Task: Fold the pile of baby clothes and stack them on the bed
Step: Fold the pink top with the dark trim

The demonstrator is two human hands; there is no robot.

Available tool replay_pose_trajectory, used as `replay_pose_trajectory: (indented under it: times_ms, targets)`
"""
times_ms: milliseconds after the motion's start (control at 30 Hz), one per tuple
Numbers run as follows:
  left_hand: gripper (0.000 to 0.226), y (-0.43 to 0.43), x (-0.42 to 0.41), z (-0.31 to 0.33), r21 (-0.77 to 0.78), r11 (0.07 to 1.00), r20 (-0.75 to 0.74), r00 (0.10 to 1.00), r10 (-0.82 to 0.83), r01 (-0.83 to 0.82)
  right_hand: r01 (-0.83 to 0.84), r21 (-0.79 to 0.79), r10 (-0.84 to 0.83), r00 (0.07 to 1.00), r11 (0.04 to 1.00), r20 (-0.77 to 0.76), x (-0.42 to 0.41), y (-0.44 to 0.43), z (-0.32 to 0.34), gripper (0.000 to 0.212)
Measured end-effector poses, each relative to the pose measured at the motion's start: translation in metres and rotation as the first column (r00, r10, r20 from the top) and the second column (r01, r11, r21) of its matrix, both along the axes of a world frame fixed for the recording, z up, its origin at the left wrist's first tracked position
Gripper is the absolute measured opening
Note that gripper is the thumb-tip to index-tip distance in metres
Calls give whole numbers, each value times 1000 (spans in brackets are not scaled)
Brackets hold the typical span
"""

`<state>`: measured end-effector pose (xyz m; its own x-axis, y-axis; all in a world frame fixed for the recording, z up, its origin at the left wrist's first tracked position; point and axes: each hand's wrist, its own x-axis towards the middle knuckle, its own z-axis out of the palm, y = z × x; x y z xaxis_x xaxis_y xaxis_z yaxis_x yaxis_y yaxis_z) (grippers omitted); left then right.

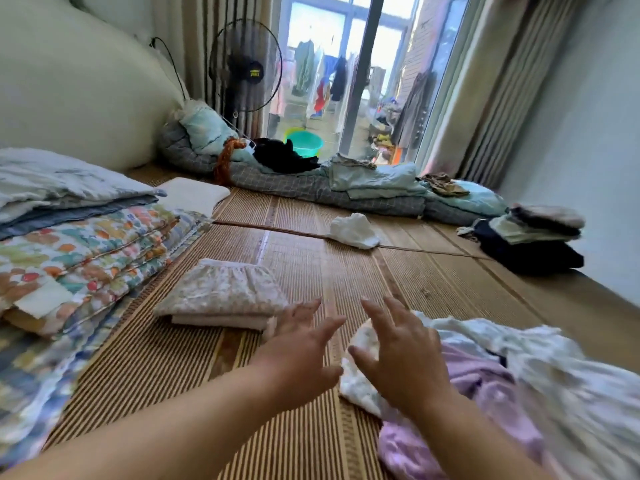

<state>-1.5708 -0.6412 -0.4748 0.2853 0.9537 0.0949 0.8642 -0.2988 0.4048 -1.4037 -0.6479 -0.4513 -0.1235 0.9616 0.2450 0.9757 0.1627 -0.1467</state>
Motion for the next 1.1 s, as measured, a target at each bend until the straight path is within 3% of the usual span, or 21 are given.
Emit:
replay_pose_trajectory:
  times_ms: [267,367,500,633,733,867,933,1000,1100]
  targets:
    - [75,-57,125,-3,-53,977,-133,968,-212,207,279,-57,-282,958,958,-55,126,-100,-31,77]
    - [77,-57,154,-6,-47,974,-176,959,-225,220,287,-116,-294,955,951,-49,146,-110,-33,80]
    - [81,-25,176,-22,8,974,-230,948,-220,228,260,-145,-281,948,955,-152,170,-98,-33,68]
    - [76,-10,192,-15,59,972,-118,968,-221,229,163,-226,-210,957,960,-202,172,-90,-41,78]
    - [85,-16,196,-17,-23,934,-293,891,-348,357,144,-358,-199,972,923,-123,179,-87,-54,95]
    - [34,-18,200,-18,31,910,-327,865,-381,413,172,-416,-199,980,893,-21,188,-90,-60,88]
    - [16,-20,203,-6,41,923,-272,893,-358,382,175,-413,-221,973,894,-67,192,-92,-60,89]
    - [12,-23,205,15,-59,948,-40,949,-314,311,174,-389,-257,951,905,-171,193,-95,-56,84]
    - [16,-28,196,58,-170,935,347,907,-239,311,210,-180,-264,890,961,-371,193,-104,-48,34]
